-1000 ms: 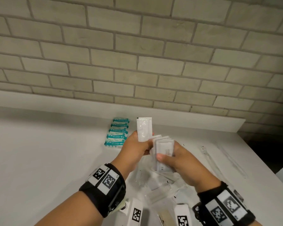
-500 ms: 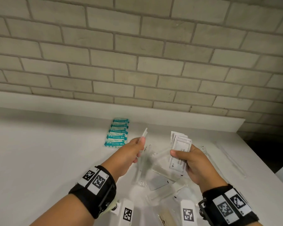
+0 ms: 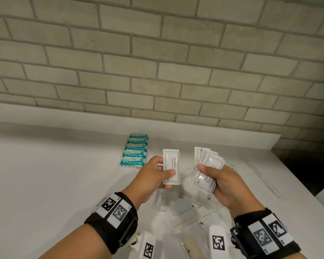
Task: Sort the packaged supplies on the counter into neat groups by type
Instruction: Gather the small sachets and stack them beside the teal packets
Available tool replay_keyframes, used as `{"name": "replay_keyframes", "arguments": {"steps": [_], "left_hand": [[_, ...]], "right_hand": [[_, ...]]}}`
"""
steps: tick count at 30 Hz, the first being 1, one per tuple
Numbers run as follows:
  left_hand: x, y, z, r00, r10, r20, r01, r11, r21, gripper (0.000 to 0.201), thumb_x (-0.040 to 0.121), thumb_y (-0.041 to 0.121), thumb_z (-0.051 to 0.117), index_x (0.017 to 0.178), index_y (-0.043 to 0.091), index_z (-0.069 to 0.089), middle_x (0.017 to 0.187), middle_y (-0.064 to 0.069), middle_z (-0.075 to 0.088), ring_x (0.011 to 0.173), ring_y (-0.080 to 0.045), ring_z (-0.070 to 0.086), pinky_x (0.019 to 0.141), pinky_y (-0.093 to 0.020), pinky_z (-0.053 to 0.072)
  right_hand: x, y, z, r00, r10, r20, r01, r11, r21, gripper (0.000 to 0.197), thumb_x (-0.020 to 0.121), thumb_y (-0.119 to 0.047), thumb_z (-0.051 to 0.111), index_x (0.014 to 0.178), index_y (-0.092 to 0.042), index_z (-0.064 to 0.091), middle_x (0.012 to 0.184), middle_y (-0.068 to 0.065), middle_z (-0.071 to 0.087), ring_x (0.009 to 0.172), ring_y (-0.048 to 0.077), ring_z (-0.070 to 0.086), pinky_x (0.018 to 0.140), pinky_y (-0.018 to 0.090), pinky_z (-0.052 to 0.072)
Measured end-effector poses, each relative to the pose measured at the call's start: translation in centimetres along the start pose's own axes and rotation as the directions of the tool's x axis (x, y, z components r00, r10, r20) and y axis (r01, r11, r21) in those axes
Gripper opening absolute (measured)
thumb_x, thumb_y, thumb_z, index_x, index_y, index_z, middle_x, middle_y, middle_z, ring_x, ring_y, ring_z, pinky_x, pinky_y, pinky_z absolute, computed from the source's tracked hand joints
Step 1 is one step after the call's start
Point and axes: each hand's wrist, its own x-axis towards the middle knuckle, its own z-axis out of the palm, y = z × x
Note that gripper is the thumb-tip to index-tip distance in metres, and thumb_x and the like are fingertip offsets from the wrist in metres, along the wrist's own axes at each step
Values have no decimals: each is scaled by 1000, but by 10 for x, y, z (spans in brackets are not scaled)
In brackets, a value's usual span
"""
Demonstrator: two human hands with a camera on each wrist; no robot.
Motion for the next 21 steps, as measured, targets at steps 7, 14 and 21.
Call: {"name": "replay_keyframes", "arguments": {"steps": [7,14,21], "left_hand": [[-4,2,22,993,115,-31,-113,991,75,11,98,28,47,105,27,55,101,0,70,96,-20,66,92,-41,52],[-7,9,26,971,235,51,-238,970,59,26,82,43,71,104,35,61,124,4,53,107,-9,60,92,-24,50],[-10,1,23,941,63,333,25,967,-254,39,74,17,67,112,16,67,102,-8,74,95,-21,70,84,-33,54]], "right_hand": [[1,-18,27,995,-50,86,55,997,-58,32,83,-6,63,115,0,64,101,19,72,90,31,72,73,41,60],[0,-14,41,984,-58,166,101,959,-264,38,87,-19,67,122,-6,61,114,22,68,106,39,66,92,50,53],[-2,-24,28,890,209,406,-121,965,-233,67,81,-16,69,140,-4,40,134,27,54,124,43,53,102,53,46]]}}
